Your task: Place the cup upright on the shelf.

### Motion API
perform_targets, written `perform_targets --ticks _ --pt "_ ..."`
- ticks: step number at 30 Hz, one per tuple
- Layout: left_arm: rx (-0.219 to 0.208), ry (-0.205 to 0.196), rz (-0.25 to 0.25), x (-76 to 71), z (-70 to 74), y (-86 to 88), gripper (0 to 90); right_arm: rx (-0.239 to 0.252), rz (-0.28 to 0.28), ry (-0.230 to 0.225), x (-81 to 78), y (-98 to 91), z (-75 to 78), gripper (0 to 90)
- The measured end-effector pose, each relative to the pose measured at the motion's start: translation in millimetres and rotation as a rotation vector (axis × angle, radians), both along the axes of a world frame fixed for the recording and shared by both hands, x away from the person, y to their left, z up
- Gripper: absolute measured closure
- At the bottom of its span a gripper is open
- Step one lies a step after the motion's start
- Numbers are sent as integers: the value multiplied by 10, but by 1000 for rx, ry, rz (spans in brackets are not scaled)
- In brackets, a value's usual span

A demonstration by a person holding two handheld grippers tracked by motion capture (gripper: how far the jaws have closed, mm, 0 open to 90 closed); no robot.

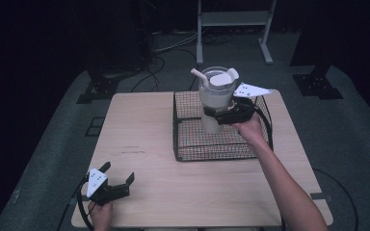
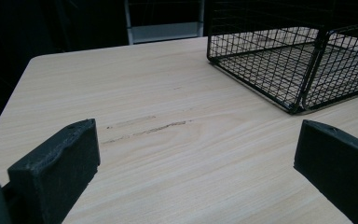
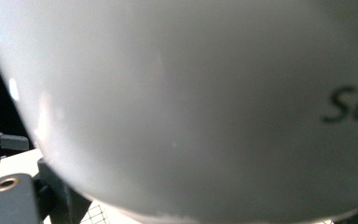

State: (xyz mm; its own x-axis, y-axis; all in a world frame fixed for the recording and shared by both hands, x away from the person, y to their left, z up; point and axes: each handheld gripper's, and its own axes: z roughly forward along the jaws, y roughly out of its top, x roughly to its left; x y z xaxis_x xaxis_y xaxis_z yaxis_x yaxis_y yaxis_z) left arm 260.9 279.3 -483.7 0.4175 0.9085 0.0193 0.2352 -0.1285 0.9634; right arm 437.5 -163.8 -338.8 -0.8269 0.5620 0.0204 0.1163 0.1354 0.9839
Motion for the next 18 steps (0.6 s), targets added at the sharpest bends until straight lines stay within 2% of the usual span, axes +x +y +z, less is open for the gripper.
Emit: perform_targets --ticks 7,13,18 --pt "-1 1 -1 1 1 4 0 2 4 22 141 58 -104 80" --pt "-1 -2 -3 2 1 8 0 -10 8 49 243 102 -252 80" --pt "-2 -2 -3 2 1 8 0 -41 12 63 337 145 -389 80"
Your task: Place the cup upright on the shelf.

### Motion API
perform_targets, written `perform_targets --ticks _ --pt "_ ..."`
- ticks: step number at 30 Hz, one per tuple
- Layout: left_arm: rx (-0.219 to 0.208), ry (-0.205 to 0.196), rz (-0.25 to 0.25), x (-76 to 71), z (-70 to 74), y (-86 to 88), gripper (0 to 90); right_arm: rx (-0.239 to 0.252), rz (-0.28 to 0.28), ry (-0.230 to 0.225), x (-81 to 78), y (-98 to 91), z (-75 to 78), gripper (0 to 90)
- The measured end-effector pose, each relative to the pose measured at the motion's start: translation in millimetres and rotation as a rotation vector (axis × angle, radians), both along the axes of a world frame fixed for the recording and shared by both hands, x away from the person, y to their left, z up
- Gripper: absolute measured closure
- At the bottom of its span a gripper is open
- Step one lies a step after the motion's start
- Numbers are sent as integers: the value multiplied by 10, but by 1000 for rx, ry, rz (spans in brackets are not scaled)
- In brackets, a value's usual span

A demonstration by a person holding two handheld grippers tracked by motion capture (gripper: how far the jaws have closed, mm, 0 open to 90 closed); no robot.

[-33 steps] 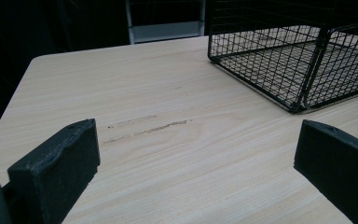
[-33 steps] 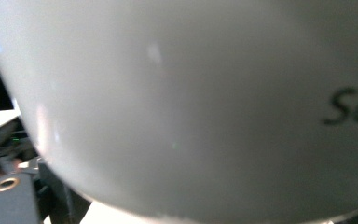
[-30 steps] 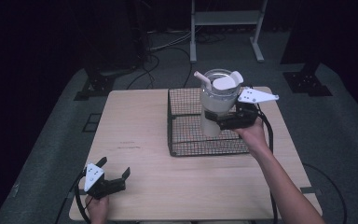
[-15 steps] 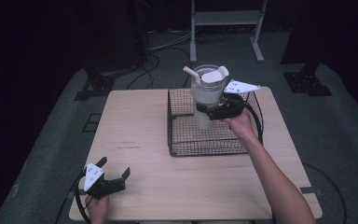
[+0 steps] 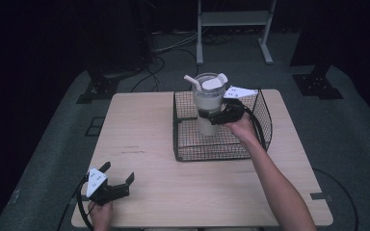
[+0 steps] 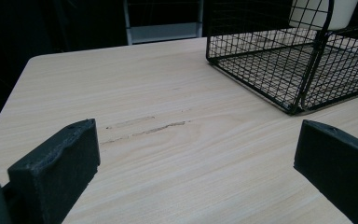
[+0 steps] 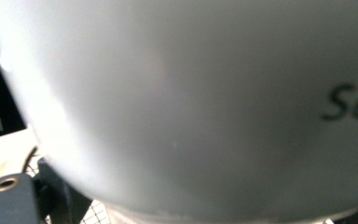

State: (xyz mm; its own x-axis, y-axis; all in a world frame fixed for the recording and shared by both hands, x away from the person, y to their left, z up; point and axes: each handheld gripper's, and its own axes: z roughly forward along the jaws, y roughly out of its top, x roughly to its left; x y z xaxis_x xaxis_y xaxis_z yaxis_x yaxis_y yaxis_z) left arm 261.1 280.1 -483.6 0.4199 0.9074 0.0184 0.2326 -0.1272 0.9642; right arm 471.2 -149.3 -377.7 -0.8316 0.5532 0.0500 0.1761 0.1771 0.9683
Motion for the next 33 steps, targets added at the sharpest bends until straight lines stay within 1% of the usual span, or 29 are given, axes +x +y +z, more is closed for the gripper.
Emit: perform_targets --ticks 1,2,5,6,7,8,9,10,14,21,29,31,32,33 --pt "0 0 0 0 0 0 0 0 0 0 0 0 0 80" --pt "-1 0 0 0 0 1 0 -7 -1 10 41 15 -44 80" --pt "-2 -1 0 0 0 2 0 -15 -2 20 76 25 -79 80" --pt "-4 -2 -1 2 -1 2 0 -21 -6 32 116 35 -125 80" --pt "-4 -2 -1 2 -1 2 0 -21 -6 32 116 35 -125 80" --pt "-5 -4 -1 1 -2 1 0 -27 -9 43 160 46 -167 80" --pt "-5 -4 -1 1 -2 1 0 -27 -9 43 160 46 -167 80" --pt "-5 -6 -2 1 -3 3 0 -32 -11 48 202 57 -208 80" --pt "-10 -4 -2 0 -3 3 0 -54 -9 61 263 87 -274 80" --pt "-8 -3 -4 -3 -2 7 0 -84 -24 87 329 84 -370 80" --pt "-7 -4 -4 -3 -3 5 0 -98 -43 118 382 40 -452 80" --pt "-7 -5 -4 -3 -3 6 0 -114 -43 122 384 43 -478 80" --pt "-7 -4 -4 -4 -3 5 0 -104 -46 113 379 40 -478 79" --pt "-7 -4 -4 -4 -3 5 0 -105 -47 116 379 39 -476 79"
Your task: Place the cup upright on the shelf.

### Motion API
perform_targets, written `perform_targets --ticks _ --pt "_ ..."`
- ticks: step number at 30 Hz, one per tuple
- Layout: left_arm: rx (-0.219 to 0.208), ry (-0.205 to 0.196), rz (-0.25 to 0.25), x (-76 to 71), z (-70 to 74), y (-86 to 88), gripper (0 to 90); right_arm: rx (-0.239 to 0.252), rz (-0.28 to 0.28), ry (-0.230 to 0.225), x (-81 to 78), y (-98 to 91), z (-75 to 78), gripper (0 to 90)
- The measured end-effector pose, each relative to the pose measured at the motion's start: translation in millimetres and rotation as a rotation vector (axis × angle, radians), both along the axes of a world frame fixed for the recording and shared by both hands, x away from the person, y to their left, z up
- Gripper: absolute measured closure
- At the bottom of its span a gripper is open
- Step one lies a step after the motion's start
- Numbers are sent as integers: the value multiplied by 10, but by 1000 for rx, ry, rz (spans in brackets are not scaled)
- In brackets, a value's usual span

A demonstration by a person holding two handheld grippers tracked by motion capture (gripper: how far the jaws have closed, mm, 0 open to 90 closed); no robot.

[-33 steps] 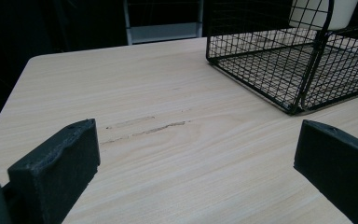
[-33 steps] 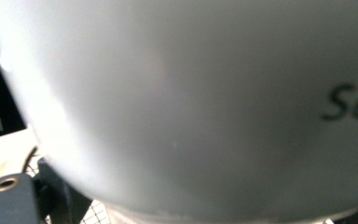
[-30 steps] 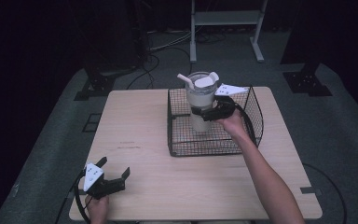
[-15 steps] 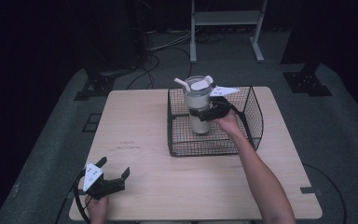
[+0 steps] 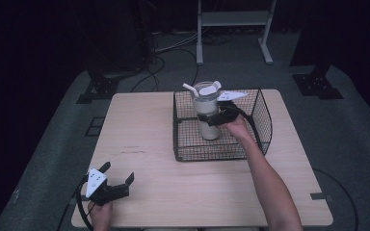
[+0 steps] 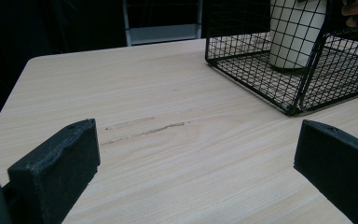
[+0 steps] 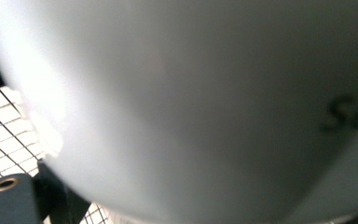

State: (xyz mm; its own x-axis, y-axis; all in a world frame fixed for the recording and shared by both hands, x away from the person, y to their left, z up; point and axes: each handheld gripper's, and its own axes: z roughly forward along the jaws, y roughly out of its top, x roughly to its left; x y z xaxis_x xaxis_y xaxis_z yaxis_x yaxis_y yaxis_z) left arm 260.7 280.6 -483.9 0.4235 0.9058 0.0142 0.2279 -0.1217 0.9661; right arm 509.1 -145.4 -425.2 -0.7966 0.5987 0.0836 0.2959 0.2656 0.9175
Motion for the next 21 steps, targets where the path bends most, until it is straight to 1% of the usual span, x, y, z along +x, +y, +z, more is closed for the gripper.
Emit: perform_targets --ticks 1,2,3,4,7,8,12,14,15,18,21 --pt "0 -1 -1 -2 0 0 0 -4 1 7 -1 -3 -10 79" --pt "0 0 -2 -4 1 3 0 4 2 -3 4 -15 -20 79" --pt "1 -1 -2 -5 1 4 0 7 -5 2 5 -22 -19 79" --pt "0 -2 -3 -7 1 4 0 1 -7 7 6 -27 -17 78" --pt "1 -2 -2 -6 0 2 0 -20 15 2 -9 -62 -7 79" --pt "1 -2 -2 -6 0 2 0 -18 21 0 -12 -79 -6 79" --pt "3 -3 0 -4 0 -2 0 -6 13 8 -13 -110 -17 79" --pt "2 -3 0 -5 0 -1 0 -8 16 6 -13 -112 -17 79" --pt "2 -3 0 -4 0 -1 0 -20 27 -3 -21 -111 -11 80" --pt "3 -2 0 -5 -1 -4 0 -31 37 -13 -39 -109 -11 80" --pt "3 -5 -2 -11 0 -1 0 -31 38 -13 -45 -114 -12 80"
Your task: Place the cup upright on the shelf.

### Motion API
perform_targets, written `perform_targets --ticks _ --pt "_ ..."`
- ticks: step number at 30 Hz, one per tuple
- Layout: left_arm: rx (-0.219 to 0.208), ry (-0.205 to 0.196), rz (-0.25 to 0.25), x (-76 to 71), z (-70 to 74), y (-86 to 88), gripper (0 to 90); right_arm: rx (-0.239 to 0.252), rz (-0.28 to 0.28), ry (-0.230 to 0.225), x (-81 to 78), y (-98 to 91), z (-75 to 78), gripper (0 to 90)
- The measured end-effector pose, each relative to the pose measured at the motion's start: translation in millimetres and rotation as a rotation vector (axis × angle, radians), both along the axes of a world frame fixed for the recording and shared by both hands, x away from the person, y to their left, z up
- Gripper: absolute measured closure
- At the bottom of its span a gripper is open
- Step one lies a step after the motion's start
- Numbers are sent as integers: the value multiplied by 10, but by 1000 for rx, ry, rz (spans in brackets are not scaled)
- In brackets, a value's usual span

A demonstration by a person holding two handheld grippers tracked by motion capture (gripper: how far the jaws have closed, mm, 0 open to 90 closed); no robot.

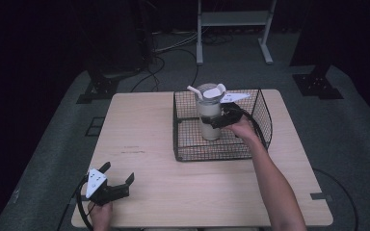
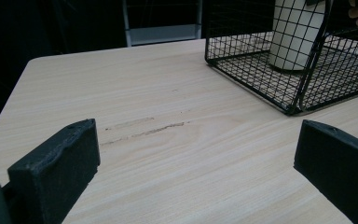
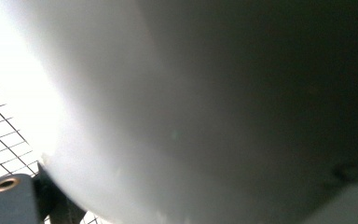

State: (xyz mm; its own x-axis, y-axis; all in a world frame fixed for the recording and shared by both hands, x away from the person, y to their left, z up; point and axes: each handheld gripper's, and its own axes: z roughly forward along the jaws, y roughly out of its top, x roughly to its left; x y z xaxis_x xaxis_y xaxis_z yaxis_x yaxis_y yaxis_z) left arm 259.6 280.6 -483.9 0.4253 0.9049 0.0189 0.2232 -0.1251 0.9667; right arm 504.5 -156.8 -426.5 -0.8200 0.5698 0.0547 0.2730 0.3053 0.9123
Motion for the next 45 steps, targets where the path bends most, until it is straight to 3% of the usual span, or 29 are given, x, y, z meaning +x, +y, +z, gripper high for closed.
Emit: perform_targets --ticks 23,31,45 --pt "8 0 0 -3 0 -5 0 13 3 -22 -84 -115 -39 82" --pt "9 0 2 -2 0 -7 0 -17 22 -52 -120 -136 -31 83" --pt "8 0 5 0 -1 -7 0 -52 16 -54 -162 -175 10 80"
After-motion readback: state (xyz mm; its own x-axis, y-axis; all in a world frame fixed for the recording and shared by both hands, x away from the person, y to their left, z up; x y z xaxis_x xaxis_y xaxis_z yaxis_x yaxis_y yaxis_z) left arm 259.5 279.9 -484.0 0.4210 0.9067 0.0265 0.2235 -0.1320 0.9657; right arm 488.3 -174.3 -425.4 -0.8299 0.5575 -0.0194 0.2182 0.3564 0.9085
